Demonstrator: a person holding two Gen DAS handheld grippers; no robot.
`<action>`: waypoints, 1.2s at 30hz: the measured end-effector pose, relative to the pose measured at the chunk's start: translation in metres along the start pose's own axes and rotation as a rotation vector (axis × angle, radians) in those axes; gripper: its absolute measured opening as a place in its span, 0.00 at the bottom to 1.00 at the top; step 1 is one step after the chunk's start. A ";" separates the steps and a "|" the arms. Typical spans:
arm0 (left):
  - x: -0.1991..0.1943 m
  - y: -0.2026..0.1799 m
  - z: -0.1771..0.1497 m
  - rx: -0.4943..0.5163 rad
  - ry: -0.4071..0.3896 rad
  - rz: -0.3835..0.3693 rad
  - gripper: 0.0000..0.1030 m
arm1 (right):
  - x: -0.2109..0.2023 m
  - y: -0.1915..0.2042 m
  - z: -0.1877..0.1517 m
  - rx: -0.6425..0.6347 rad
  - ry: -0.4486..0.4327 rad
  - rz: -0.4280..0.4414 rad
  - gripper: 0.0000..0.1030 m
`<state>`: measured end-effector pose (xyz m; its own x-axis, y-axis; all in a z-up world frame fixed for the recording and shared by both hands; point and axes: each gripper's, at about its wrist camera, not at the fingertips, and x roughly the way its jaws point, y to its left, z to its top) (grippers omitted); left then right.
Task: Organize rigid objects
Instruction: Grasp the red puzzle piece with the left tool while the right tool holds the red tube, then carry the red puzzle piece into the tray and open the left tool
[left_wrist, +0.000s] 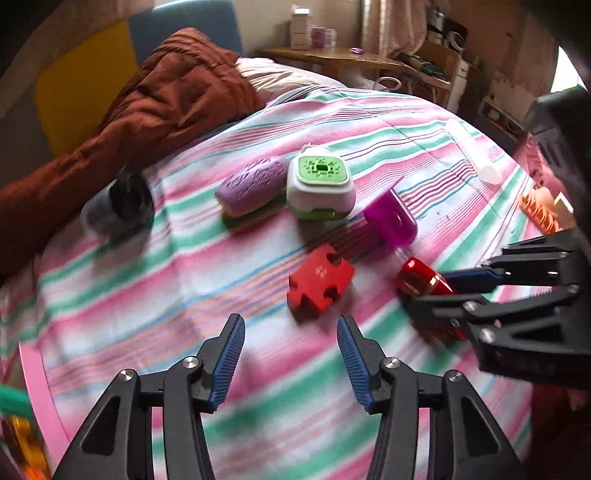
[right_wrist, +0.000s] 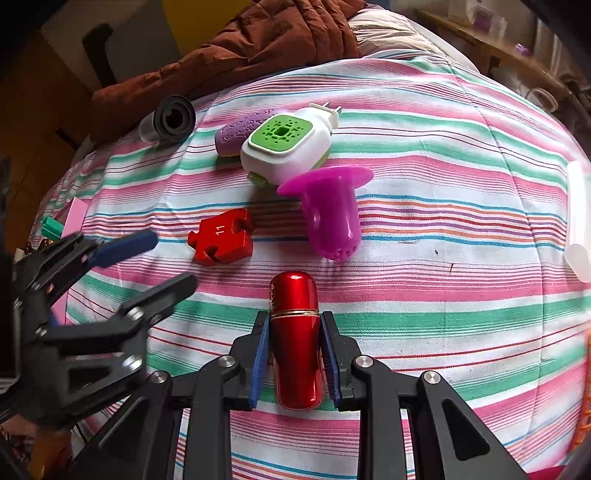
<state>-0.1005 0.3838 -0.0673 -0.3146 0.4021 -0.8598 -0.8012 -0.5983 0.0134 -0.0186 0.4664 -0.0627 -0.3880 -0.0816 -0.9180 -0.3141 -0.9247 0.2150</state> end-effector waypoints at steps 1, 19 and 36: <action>0.005 0.000 0.003 0.009 0.001 -0.002 0.51 | 0.000 0.000 0.000 0.003 0.001 0.003 0.26; 0.020 0.004 0.015 -0.019 -0.084 -0.137 0.41 | 0.000 -0.005 0.000 0.027 0.008 0.023 0.26; 0.003 -0.006 -0.015 -0.018 -0.122 -0.054 0.34 | 0.000 0.004 -0.002 -0.020 -0.013 -0.013 0.26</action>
<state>-0.0892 0.3780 -0.0779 -0.3316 0.5146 -0.7907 -0.8099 -0.5852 -0.0412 -0.0179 0.4617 -0.0629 -0.3957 -0.0650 -0.9161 -0.3016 -0.9330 0.1965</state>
